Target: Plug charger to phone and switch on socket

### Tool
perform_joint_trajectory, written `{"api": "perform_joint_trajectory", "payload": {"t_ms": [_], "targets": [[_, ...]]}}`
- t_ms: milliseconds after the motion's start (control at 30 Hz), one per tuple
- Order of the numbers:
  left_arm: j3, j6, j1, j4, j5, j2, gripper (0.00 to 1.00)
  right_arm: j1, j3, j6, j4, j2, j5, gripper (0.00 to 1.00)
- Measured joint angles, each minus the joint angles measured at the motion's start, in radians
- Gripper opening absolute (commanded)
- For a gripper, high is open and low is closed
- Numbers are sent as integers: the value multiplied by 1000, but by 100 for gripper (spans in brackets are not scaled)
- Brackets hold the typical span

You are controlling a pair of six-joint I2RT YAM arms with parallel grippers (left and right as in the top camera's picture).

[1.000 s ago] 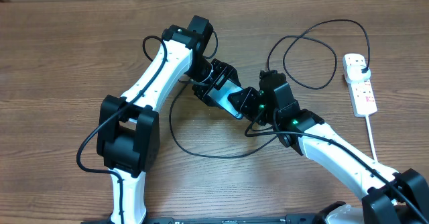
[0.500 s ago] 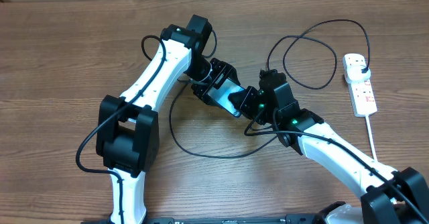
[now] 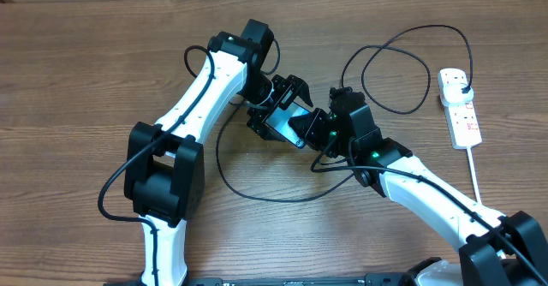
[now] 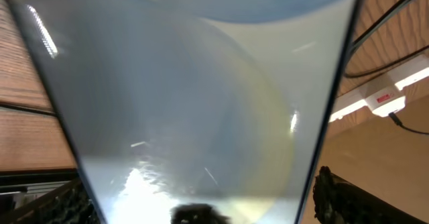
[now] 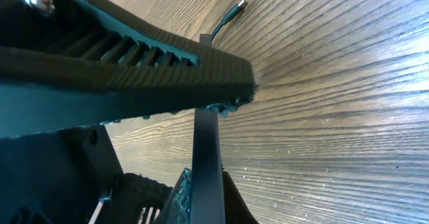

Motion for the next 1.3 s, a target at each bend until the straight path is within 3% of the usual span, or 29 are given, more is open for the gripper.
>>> {"api": "perform_joint_trajectory", "payload": {"t_ms": [233, 433, 733, 1000, 1300], "targets": [[0, 76, 11, 35, 7, 0, 100, -53, 0, 0, 1, 0, -54, 4], [0, 224, 41, 110, 50, 0, 97, -82, 0, 0, 11, -2, -67, 4], [0, 344, 64, 402, 264, 0, 88, -193, 0, 91, 140, -84, -73, 4], [2, 274, 65, 656, 446, 0, 84, -271, 0, 296, 343, -93, -67, 4], [2, 82, 65, 865, 496, 0, 74, -255, 0, 505, 422, -94, -15, 4]]}}
